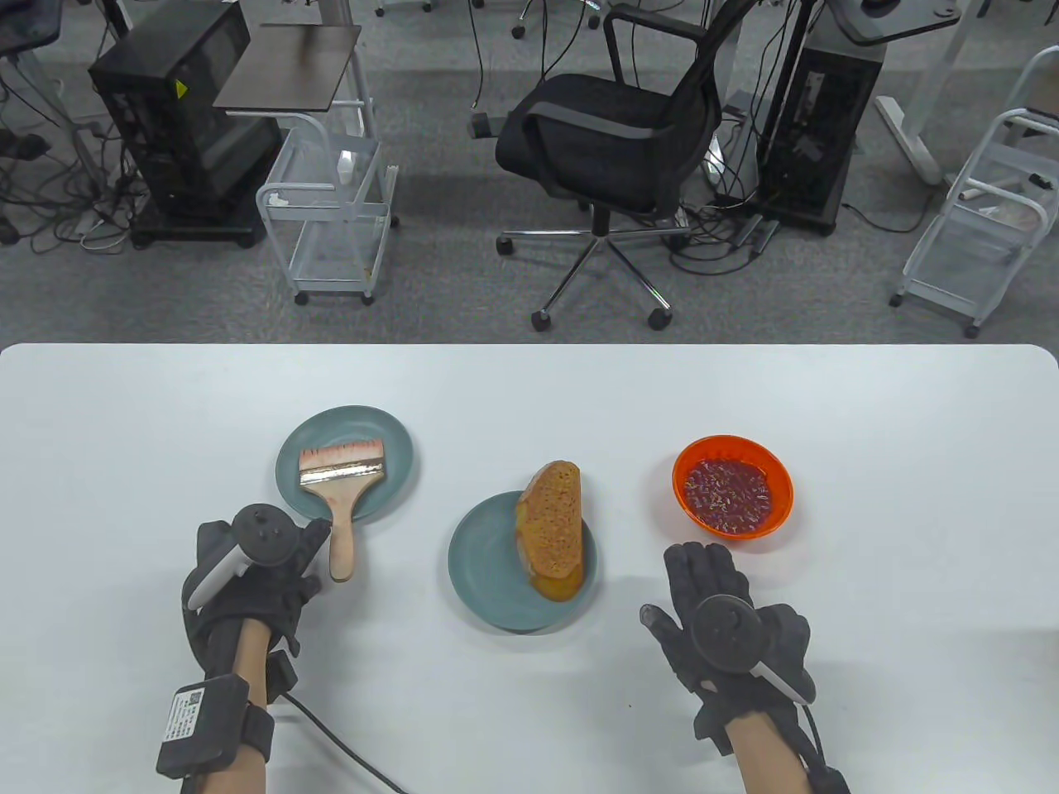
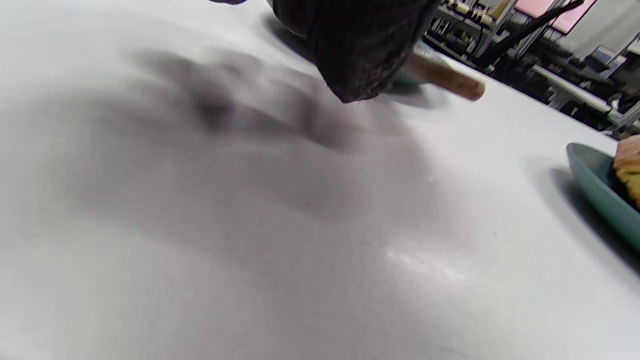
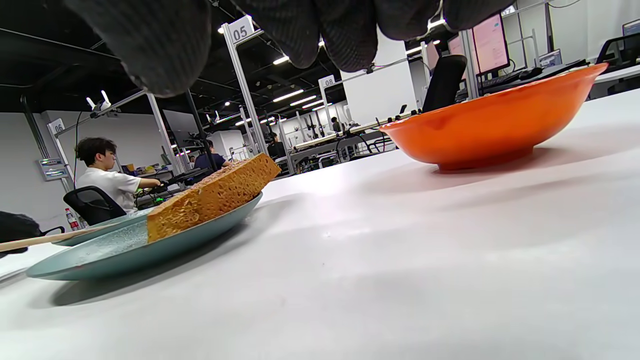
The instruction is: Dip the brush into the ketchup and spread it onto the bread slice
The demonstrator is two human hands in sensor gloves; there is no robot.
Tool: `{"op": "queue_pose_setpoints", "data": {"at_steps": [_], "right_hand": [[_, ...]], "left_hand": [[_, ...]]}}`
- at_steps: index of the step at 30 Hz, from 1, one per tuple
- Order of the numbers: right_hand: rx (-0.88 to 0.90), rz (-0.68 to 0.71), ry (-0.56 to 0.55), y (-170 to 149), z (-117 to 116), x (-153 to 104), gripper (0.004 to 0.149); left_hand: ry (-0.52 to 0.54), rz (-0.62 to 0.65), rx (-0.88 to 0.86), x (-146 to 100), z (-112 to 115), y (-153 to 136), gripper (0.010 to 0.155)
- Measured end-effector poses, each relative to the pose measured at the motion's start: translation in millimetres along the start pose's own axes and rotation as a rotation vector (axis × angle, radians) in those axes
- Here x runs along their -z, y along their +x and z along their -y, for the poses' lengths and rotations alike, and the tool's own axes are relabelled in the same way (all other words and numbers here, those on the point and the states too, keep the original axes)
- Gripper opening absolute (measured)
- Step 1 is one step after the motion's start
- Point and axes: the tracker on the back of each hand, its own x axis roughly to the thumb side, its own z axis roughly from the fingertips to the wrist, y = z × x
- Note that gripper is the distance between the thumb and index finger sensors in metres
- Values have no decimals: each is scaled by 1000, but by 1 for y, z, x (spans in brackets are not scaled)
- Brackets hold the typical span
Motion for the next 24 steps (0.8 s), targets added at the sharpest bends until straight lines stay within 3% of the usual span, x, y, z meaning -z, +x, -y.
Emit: {"op": "queue_pose_setpoints", "data": {"at_steps": [6, 12, 16, 24], "right_hand": [[-28, -16, -16, -2, -1, 0, 72], [-40, -30, -40, -3, -1, -1, 73], [-53, -28, -47, -4, -3, -2, 74], [-47, -37, -39, -5, -3, -3, 76]], "left_hand": [[242, 196, -41, -36, -6, 37, 67], [248, 278, 37, -58, 27, 96, 79], [203, 249, 61, -63, 48, 121, 86], [190, 223, 175, -61, 82, 130, 92]]}}
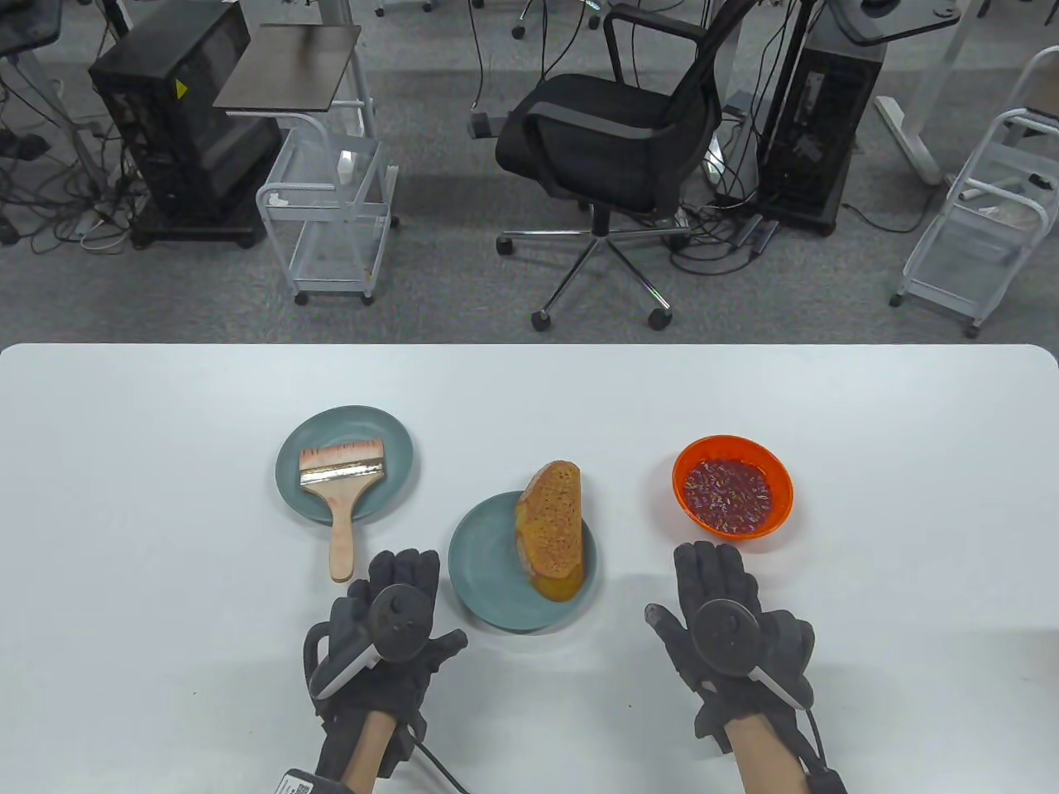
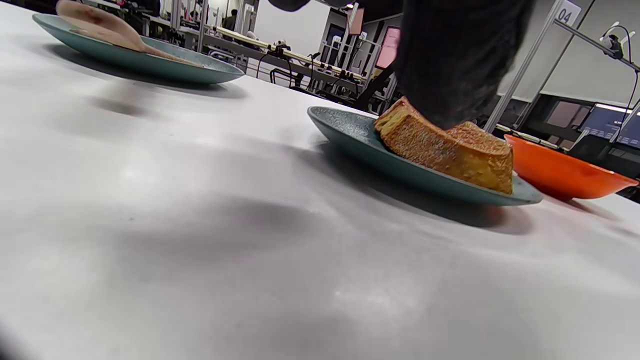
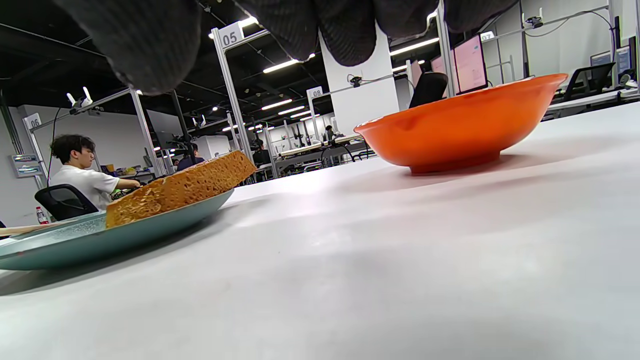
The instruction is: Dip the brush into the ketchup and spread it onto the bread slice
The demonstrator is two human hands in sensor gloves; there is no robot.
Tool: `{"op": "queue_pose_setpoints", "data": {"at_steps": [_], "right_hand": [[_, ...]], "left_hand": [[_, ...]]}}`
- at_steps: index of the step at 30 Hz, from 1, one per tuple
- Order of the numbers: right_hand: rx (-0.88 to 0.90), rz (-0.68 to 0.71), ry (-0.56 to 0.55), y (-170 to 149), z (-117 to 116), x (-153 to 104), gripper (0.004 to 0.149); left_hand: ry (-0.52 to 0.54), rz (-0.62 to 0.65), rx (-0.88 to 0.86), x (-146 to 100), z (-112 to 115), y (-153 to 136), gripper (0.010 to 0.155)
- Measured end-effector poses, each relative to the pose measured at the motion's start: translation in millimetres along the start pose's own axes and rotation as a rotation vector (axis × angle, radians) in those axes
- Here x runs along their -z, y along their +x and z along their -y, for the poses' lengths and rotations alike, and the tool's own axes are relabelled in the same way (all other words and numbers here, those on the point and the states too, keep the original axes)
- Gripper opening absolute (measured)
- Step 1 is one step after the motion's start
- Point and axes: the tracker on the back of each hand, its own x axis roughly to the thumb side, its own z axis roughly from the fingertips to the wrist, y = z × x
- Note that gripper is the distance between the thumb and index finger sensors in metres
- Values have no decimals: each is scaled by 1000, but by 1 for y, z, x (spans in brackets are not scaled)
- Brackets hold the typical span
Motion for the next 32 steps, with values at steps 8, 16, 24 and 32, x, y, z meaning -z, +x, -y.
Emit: {"op": "queue_pose_setpoints", "data": {"at_steps": [8, 16, 24, 32], "right_hand": [[-21, -6, -3, 3, -4, 1, 77], [-19, 7, -1, 10, -6, 1, 77], [-18, 5, 12, 12, -7, 1, 77], [-27, 1, 21, 13, -7, 0, 77]], "left_hand": [[-11, -22, 11, 1, 9, -8, 94], [-38, -25, -36, -1, 10, -16, 93], [-37, -7, -12, 1, 11, -13, 92], [-40, -2, -5, 1, 12, -13, 91]]}}
